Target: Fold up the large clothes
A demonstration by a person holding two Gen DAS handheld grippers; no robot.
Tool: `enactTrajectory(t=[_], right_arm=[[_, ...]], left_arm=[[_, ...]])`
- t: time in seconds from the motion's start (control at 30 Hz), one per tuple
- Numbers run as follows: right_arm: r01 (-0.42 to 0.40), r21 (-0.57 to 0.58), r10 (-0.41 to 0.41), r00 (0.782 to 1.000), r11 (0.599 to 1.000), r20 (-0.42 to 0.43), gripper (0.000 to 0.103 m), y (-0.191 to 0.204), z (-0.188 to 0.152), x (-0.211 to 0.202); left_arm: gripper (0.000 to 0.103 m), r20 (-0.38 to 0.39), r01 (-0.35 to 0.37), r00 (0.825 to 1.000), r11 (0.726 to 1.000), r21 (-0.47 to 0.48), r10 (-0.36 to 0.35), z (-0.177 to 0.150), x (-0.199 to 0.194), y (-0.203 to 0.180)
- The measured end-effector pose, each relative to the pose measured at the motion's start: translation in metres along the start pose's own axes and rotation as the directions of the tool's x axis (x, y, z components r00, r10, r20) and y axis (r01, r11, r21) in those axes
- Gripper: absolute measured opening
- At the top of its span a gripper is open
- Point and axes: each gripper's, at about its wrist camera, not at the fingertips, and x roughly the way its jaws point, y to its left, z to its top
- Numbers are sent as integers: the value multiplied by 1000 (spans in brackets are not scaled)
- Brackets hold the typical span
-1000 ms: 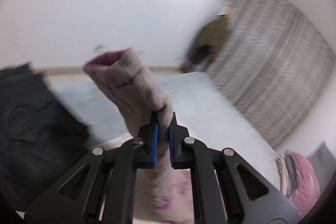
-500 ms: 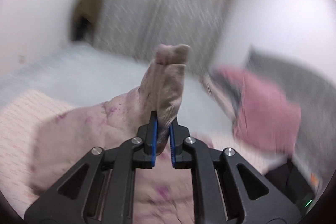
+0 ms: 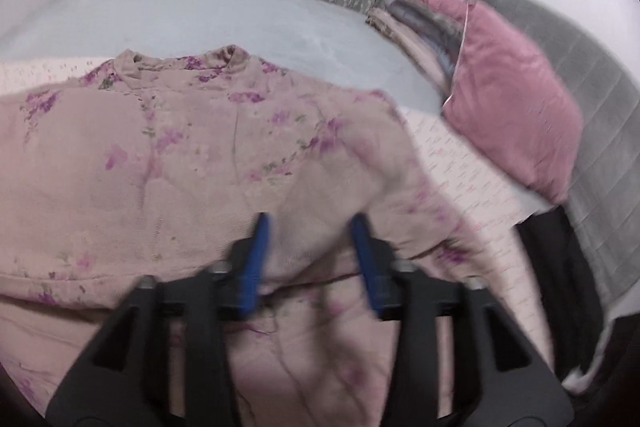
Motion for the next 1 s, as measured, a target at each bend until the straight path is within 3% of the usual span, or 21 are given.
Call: enactTrajectory(t=[0.13, 0.23, 0.27, 0.37, 0.43, 0.5, 0.6, 0.7, 0.8, 0.9, 1.0], right_arm=[[10, -3, -10, 1000, 1000, 3, 77, -2, 1, 0], [14, 10, -14, 1000, 1000, 14, 77, -6, 4, -2], [19, 14, -19, 1000, 1000, 17, 77, -7, 4, -3], [28, 12, -28, 999, 1000, 16, 77, -8, 5, -2], [40, -1, -40, 999, 999, 24, 77, -5, 5, -4], [62, -22, -61, 997, 998, 39, 77, -3, 5, -7], [128, -46, -125, 990, 991, 66, 77, -7, 6, -16], [112, -18, -111, 991, 994, 80, 77, -20, 7, -35], [88, 13, -89, 991, 996, 99, 77, -38, -3, -62], [132, 51, -137, 986, 990, 99, 77, -64, -24, -83], [140, 88, -148, 985, 986, 84, 77, -93, -51, -102]], left_arm=[[53, 13, 36, 999, 999, -21, -36, -16, -20, 0], [55, 19, -49, 999, 998, -48, 50, -36, -68, 16], [58, 22, -111, 993, 993, -47, 112, -45, -87, 24], [68, 25, -297, 953, 951, -89, 301, -66, -146, 56], [68, 22, -424, 901, 891, -160, 433, -81, -185, 85], [68, 7, -466, 877, 856, -223, 480, -96, -213, 108], [68, -48, -457, 881, 823, -336, 470, -127, -253, 145], [68, -77, -437, 893, 816, -378, 443, -157, -284, 171], [68, -81, -463, 877, 789, -403, 473, -196, -319, 194], [64, -115, -471, 877, 787, -398, 466, -221, -325, 209], [55, -155, -452, 891, 807, -379, 427, -237, -313, 214]])
